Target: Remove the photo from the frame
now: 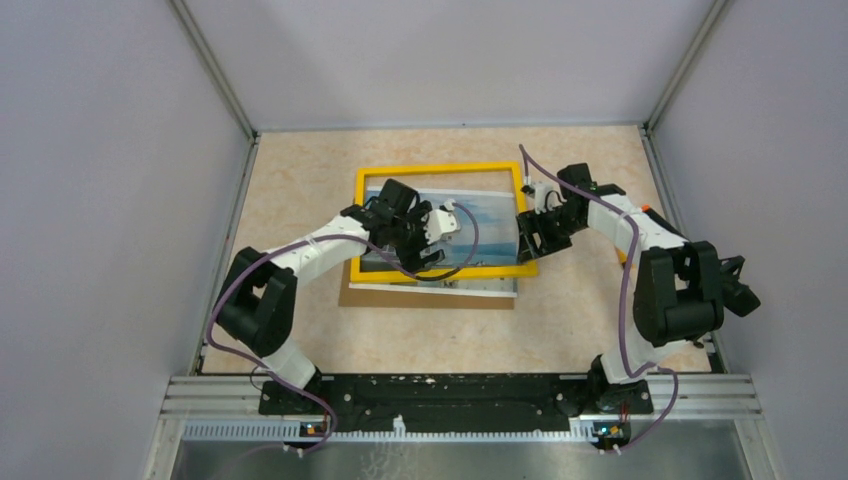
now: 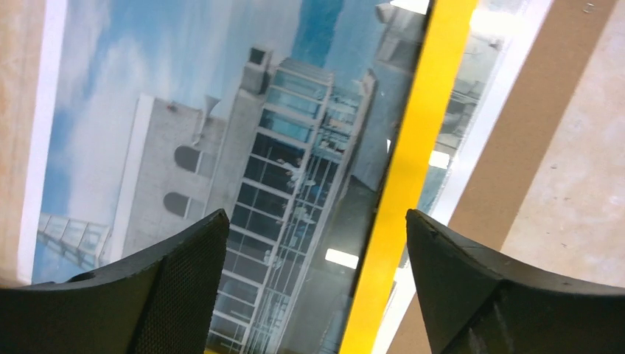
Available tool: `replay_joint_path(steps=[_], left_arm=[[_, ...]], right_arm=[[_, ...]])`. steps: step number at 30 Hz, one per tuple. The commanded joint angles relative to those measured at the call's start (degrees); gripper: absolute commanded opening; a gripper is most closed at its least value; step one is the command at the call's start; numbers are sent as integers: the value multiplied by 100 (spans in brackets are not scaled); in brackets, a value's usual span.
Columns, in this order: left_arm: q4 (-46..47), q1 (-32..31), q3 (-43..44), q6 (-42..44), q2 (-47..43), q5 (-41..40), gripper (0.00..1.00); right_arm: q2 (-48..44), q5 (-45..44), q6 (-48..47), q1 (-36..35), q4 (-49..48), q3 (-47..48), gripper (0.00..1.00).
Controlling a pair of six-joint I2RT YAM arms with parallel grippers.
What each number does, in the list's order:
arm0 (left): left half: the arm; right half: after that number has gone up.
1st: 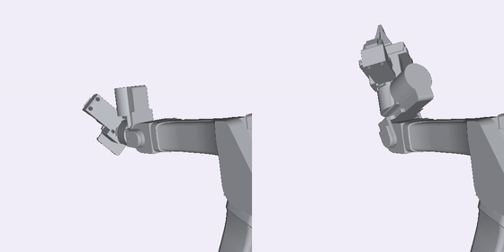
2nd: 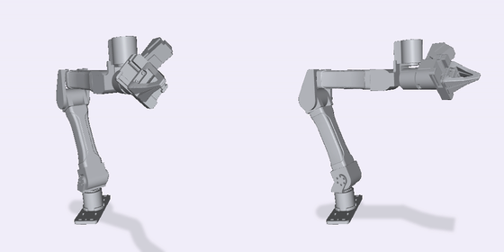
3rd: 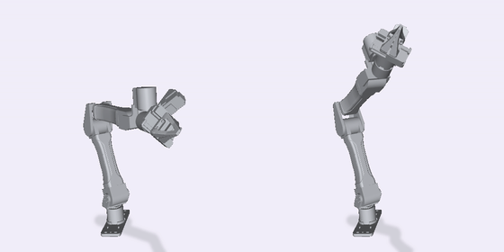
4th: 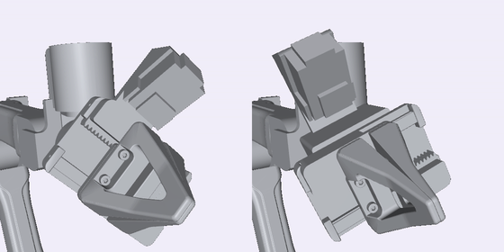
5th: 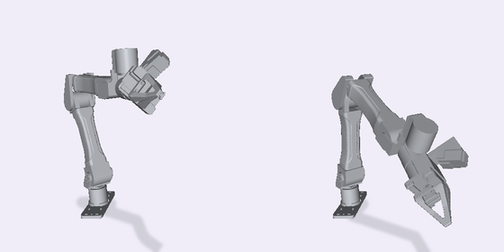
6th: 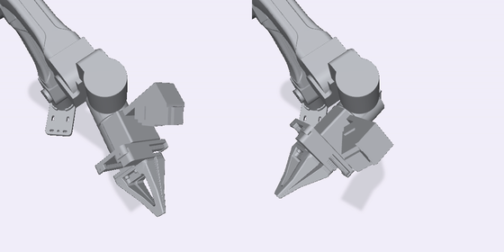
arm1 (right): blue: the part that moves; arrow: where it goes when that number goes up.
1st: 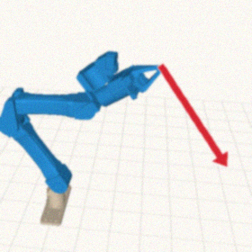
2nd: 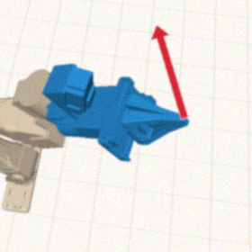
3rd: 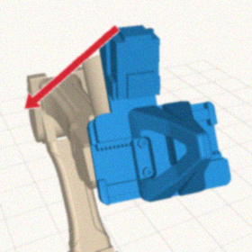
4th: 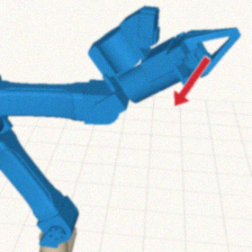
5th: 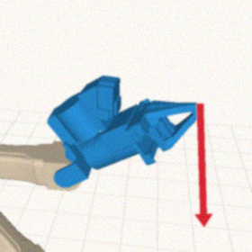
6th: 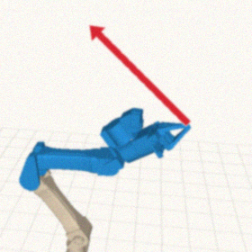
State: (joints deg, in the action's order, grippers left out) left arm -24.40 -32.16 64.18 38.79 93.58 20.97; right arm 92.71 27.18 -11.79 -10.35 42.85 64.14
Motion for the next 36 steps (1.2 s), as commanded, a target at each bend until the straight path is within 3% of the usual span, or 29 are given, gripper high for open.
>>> replay_joint_path(steps=[1, 13, 31, 36], left_arm=[[119, -410, 27, 107, 154, 179, 97], [455, -1055, 136, 338, 850, -326, 99], [1082, -1052, 194, 2, 1241, -1328, 65], [1148, -1047, 239, -128, 1212, -1323, 58]], right_arm=[[-224, 146, 45, 175, -50, -60, 67], [-495, 130, -10, 250, -22, -283, 67], [-556, 103, -21, 253, -13, -392, 67], [-551, 142, 16, 261, -13, -430, 63]])
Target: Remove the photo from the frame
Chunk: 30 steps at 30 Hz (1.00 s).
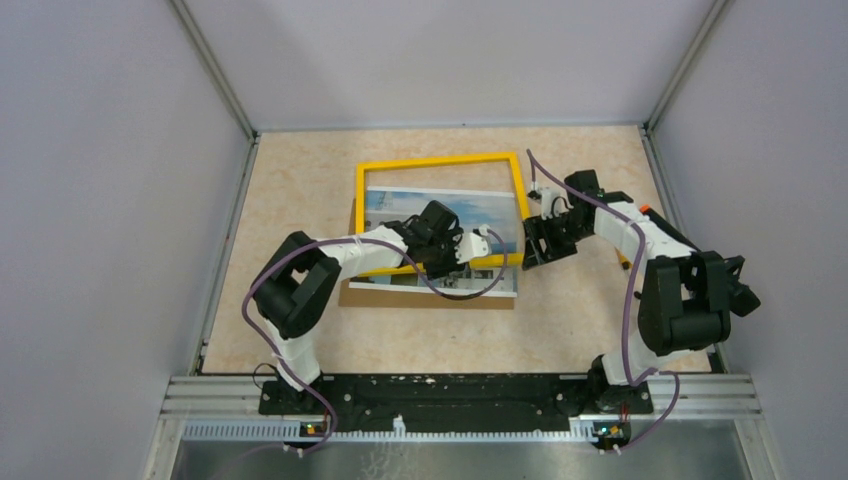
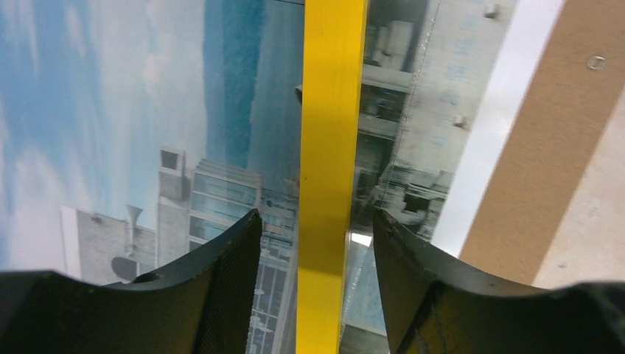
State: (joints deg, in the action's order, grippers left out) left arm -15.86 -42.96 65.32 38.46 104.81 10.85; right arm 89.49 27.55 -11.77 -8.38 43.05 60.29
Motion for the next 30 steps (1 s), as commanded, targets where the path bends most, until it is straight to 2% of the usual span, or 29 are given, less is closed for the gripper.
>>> replay_joint_path(steps=[1, 5, 8, 12, 15, 19, 21, 26, 30], left_arm=[[290, 32, 117, -92, 58, -274, 57], [253, 28, 67, -129, -44, -195, 58], [258, 28, -50, -151, -235, -40, 75], [422, 29, -329, -212, -639, 218, 82], [545, 26, -584, -151, -980, 446, 84], [733, 33, -976, -7, -1412, 609, 84], [863, 24, -1215, 41, -1651, 714, 84], [1243, -44, -1797, 227, -2197, 1188, 84], [1450, -289, -2063, 414, -2251, 1239, 83]], right_arm=[[-238, 133, 16, 65, -31, -57, 62], [-249, 451, 113, 64, -58, -195, 57], [-261, 970, 222, 64, -134, -397, 56], [-342, 1300, 477, 88, -399, -651, 51], [-217, 1623, 812, 108, -687, -742, 44], [114, 2045, 1115, 181, -849, -808, 44], [4, 2334, 1643, 344, -1161, -1159, 44], [-1179, 1729, 2498, 551, -2022, -2115, 44], [-592, 1697, 2589, 485, -2033, -2061, 44]])
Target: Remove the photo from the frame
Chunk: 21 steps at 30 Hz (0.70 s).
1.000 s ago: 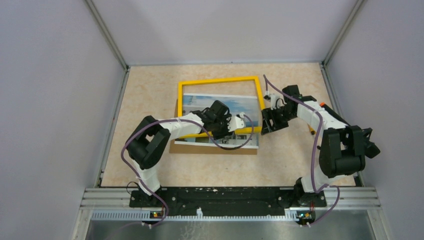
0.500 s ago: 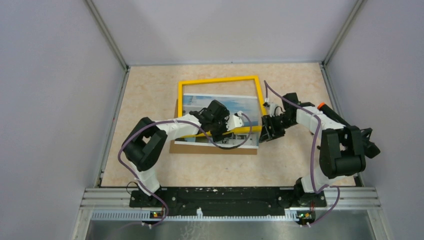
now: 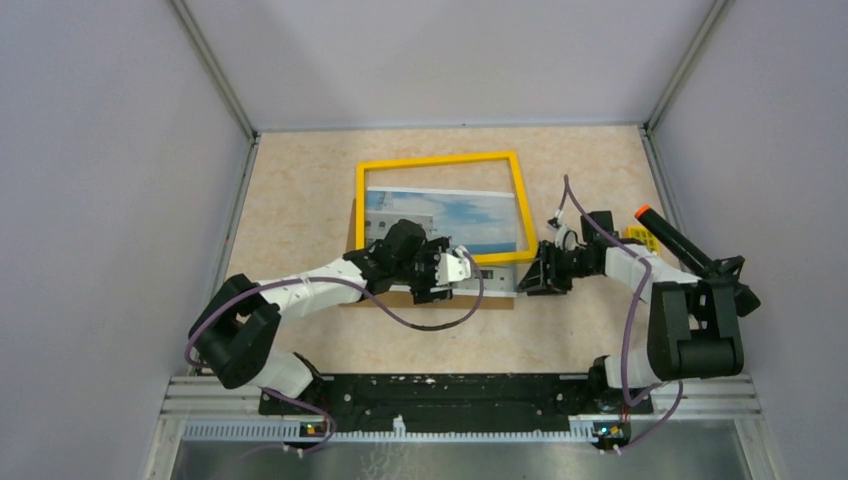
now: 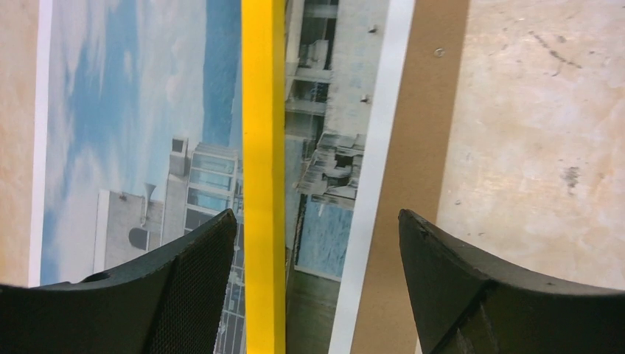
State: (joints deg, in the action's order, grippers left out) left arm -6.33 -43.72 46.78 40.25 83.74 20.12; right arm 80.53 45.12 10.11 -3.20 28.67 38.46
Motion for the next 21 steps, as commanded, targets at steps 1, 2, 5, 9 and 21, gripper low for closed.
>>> replay_joint_path(steps=[1, 2, 5, 9, 21], left_arm=[[534, -260, -235, 256, -125, 310, 82], [573, -298, -251, 266, -97, 313, 81], [593, -386, -258, 285, 18, 284, 77], [591, -483, -261, 358, 188, 360, 64], [386, -559, -128, 488, 914, 677, 34]], right_arm=[[383, -137, 399, -17, -606, 130, 44], [387, -240, 434, -10, -700, 78, 44], [373, -419, 494, -14, -896, -43, 45], [512, -378, 467, -14, -1032, -57, 45], [1268, 32, 743, -14, -1750, -204, 39]])
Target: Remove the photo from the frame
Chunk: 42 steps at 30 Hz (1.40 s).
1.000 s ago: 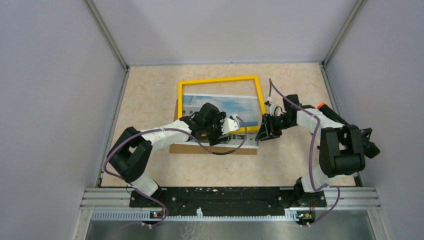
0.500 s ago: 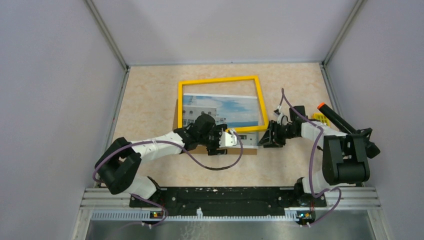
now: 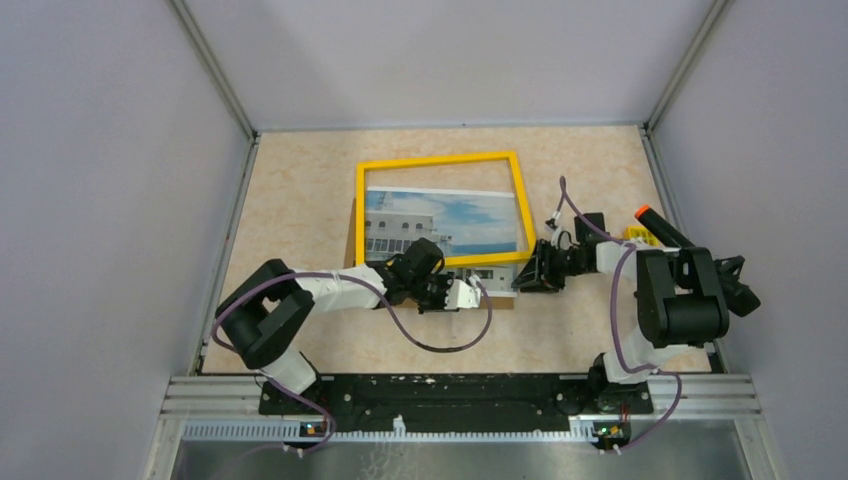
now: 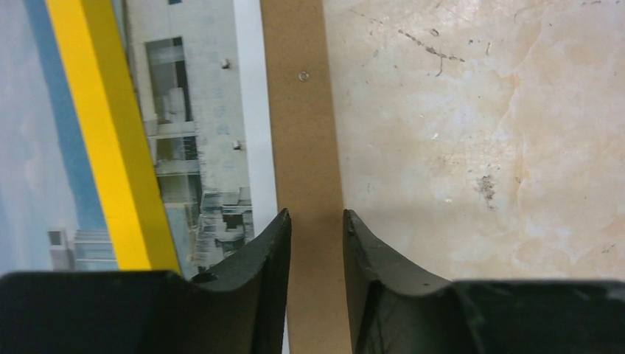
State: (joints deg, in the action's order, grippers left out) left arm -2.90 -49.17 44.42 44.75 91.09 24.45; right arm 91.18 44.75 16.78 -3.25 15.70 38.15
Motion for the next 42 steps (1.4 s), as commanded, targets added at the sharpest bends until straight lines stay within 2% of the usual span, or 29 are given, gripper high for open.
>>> replay_joint_path(steps=[1, 5, 8, 16, 22, 25, 32, 34, 35, 37, 42], left_arm=[[43, -14, 123, 24, 234, 244, 32], [-8, -23, 287, -14, 466, 273, 26], [-99, -30, 439, -10, 628, 284, 24], [-141, -23, 452, 71, 647, 373, 23], [-214, -25, 575, 129, 798, 430, 23], [-221, -25, 611, 136, 859, 457, 23], [-157, -25, 611, 58, 876, 435, 24], [-146, -29, 606, 50, 867, 423, 25], [-138, -32, 596, 41, 856, 408, 26], [-96, -32, 577, -53, 768, 327, 31], [157, -23, 348, -338, 372, 81, 54]], right_arm=[[277, 104, 106, -9, -530, -195, 38], [625, 229, 155, -9, -670, -151, 35], [787, 533, 40, 7, -432, 74, 28], [-111, 703, 136, 18, -383, -96, 19], [75, 709, 441, 17, -854, -113, 17], [248, 678, 447, 13, -852, -83, 19], [747, 595, 592, 13, -803, 104, 31], [867, 611, 639, 13, -752, 183, 30], [909, 644, 638, 10, -716, 224, 24], [917, 762, 647, 16, -672, 310, 2], [670, 1321, 694, 17, -419, 426, 0]])
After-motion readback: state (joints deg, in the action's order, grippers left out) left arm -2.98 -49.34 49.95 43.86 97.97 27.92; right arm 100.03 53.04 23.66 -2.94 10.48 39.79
